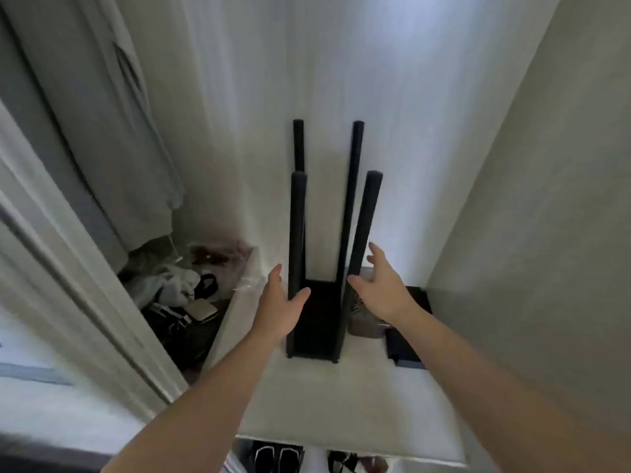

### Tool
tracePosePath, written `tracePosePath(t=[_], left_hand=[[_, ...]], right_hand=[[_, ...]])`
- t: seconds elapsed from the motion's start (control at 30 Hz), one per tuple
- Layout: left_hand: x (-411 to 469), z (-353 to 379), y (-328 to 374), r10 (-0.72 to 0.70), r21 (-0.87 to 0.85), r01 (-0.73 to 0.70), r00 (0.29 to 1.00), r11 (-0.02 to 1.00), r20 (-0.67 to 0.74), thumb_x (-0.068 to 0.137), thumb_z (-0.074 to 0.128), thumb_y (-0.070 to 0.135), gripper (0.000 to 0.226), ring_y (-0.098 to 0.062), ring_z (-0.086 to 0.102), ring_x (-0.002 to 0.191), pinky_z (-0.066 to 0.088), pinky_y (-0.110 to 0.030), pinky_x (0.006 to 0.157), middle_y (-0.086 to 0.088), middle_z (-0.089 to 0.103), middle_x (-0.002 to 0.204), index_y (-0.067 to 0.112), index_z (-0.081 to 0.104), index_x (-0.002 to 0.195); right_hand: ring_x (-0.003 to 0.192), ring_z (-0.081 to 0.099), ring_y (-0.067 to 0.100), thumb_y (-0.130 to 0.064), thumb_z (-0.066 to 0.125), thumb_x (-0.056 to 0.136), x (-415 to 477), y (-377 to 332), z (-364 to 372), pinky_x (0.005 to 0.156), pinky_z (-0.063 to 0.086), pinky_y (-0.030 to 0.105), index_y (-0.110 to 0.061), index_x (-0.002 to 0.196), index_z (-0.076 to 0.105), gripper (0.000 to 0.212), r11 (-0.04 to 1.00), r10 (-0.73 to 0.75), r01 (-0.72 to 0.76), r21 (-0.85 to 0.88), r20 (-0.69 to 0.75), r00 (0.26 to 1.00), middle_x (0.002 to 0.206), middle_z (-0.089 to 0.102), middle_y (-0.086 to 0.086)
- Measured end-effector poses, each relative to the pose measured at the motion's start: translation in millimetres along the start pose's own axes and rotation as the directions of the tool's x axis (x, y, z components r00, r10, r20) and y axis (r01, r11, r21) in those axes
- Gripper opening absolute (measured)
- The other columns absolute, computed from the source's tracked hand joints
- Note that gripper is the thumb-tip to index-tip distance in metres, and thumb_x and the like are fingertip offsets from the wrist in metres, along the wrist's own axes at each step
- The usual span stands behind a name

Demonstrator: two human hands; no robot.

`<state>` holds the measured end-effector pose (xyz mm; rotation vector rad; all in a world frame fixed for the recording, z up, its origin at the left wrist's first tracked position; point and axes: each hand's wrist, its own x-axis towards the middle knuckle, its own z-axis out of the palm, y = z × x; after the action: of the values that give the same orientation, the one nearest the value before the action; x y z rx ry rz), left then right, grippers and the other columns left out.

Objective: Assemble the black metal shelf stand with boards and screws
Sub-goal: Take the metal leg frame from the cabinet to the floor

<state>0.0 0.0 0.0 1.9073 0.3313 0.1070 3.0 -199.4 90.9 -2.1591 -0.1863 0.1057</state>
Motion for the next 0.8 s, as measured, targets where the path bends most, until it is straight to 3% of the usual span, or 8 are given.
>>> tracePosePath(t=[0.03, 0.13, 0.2, 0.3, 0.4, 0.53, 0.63, 0.8], left_hand=[[9, 1, 0, 0.018, -0.01, -0.018, 1.0, 1.0, 0.002, 0.091, 0.07, 0.04, 0.087, -0.021, 0.033, 0.145, 0.032, -0.036, 0.114, -0.004, 0.03, 0.161, 0.032, 0.015, 0.157], [32, 5, 2, 0.04, -0.003, -0.04, 0.999, 0.999, 0.036, 0.092, 0.069, 0.033, 0.076, -0.018, 0.043, 0.139, 0.038, -0.037, 0.114, 0.003, 0.042, 0.154, 0.03, 0.026, 0.154], [45, 8, 3, 0.086, 0.008, -0.086, 0.996, 0.996, 0.026, 0.094, 0.067, 0.029, 0.06, -0.013, 0.056, 0.125, 0.046, -0.035, 0.107, 0.007, 0.057, 0.138, 0.027, 0.039, 0.147], [56, 5, 4, 0.123, 0.067, -0.123, 0.992, 0.99, 0.016, 0.098, 0.059, 0.029, 0.034, -0.008, 0.064, 0.101, 0.052, -0.021, 0.087, 0.002, 0.067, 0.114, 0.019, 0.053, 0.13], [58, 5, 6, 0.139, 0.1, -0.141, 0.99, 0.985, 0.018, 0.1, 0.057, 0.029, 0.011, 0.006, 0.061, 0.077, 0.043, -0.004, 0.061, 0.008, 0.066, 0.092, 0.023, 0.057, 0.11], [54, 3, 14, 0.145, 0.129, -0.143, 0.989, 0.981, -0.005, 0.099, 0.059, 0.027, 0.007, 0.003, 0.059, 0.077, 0.044, -0.004, 0.06, 0.015, 0.062, 0.087, 0.024, 0.056, 0.105], [45, 0, 22, 0.15, 0.183, -0.146, 0.989, 0.972, -0.01, 0.098, 0.059, 0.031, 0.008, 0.003, 0.058, 0.075, 0.041, -0.009, 0.054, 0.017, 0.06, 0.085, 0.027, 0.055, 0.105], [13, -9, 30, 0.161, 0.248, -0.146, 0.986, 0.958, -0.043, 0.096, 0.06, 0.037, 0.016, -0.006, 0.062, 0.084, 0.043, -0.019, 0.064, 0.014, 0.065, 0.092, 0.029, 0.055, 0.109]], right_hand=[[0.116, 0.053, -0.006, -0.013, 0.062, 0.099, 11, -2, 5, 0.096, 0.041, 0.011, -0.018, 0.159, 0.015, 0.076, 0.998, 0.005, -0.004, 0.058, -0.017, 1.0, 0.147, 0.047, 0.005], [0.128, 0.054, 0.022, -0.011, 0.061, 0.099, 37, -6, 15, 0.107, 0.045, 0.033, -0.019, 0.159, 0.008, 0.08, 0.991, 0.071, -0.066, 0.117, -0.041, 0.997, 0.146, 0.048, 0.005], [0.124, 0.056, 0.026, -0.014, 0.06, 0.1, 53, -3, 19, 0.103, 0.05, 0.037, -0.019, 0.158, 0.013, 0.075, 0.986, 0.123, -0.114, 0.121, -0.071, 0.99, 0.142, 0.051, 0.004], [0.1, 0.065, 0.026, -0.014, 0.057, 0.101, 68, 4, 18, 0.084, 0.057, 0.04, -0.017, 0.141, 0.037, 0.044, 0.986, 0.156, -0.146, 0.081, -0.132, 0.979, 0.121, 0.063, 0.008], [0.097, 0.068, 0.025, -0.013, 0.057, 0.101, 75, 8, 17, 0.076, 0.059, 0.039, -0.02, 0.121, 0.046, 0.024, 0.987, 0.156, -0.149, 0.058, -0.153, 0.976, 0.104, 0.066, 0.002], [0.101, 0.067, 0.023, -0.013, 0.061, 0.099, 72, 6, 13, 0.087, 0.057, 0.049, -0.022, 0.117, 0.05, 0.023, 0.993, 0.121, -0.119, 0.027, -0.14, 0.983, 0.109, 0.067, -0.004], [0.1, 0.068, 0.023, -0.017, 0.062, 0.099, 64, 3, 9, 0.087, 0.056, 0.056, -0.023, 0.117, 0.05, 0.023, 0.997, 0.081, -0.08, 0.014, -0.127, 0.989, 0.109, 0.069, -0.006], [0.103, 0.069, 0.021, -0.019, 0.062, 0.099, 36, -2, -2, 0.09, 0.055, 0.057, -0.026, 0.121, 0.051, 0.025, 0.999, 0.0, 0.003, 0.043, -0.077, 0.997, 0.114, 0.069, -0.008]])
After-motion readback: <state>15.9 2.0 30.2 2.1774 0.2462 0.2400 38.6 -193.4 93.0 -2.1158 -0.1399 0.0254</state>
